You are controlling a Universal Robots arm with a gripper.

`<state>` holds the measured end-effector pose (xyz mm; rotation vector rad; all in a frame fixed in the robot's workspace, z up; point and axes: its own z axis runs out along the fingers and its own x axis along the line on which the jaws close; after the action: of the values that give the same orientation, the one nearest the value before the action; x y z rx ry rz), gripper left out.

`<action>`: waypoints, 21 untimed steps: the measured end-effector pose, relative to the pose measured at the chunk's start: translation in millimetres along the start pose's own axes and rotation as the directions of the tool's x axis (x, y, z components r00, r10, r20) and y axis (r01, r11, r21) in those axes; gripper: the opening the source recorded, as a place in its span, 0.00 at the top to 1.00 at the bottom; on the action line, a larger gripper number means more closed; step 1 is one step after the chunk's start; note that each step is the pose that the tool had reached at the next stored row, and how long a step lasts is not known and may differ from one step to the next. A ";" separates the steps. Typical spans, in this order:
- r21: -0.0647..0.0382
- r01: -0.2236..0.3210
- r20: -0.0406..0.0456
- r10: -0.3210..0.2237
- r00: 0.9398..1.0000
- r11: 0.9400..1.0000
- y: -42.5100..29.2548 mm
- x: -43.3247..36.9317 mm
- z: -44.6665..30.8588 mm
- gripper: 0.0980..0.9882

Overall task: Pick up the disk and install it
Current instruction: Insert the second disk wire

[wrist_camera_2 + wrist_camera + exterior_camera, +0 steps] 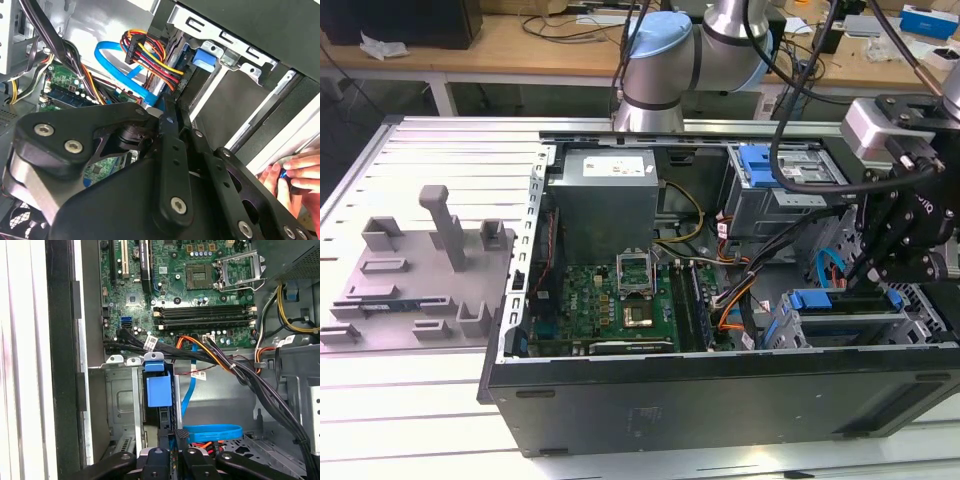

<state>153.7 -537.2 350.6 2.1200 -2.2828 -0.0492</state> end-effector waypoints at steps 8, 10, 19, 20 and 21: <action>0.000 0.002 0.000 -0.002 1.000 1.000 -0.6 0.1 3.9 0.93; 0.000 0.002 0.000 -0.002 1.000 1.000 -0.7 0.1 4.9 0.93; 0.000 0.013 -0.001 -0.013 1.000 1.000 -1.1 0.7 12.9 0.93; 0.000 0.015 -0.001 -0.015 1.000 1.000 -1.1 0.8 13.5 0.93; 0.000 0.016 -0.001 -0.016 1.000 1.000 -1.1 0.8 13.7 0.93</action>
<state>154.2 -538.0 336.9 2.1384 -2.2650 -0.0485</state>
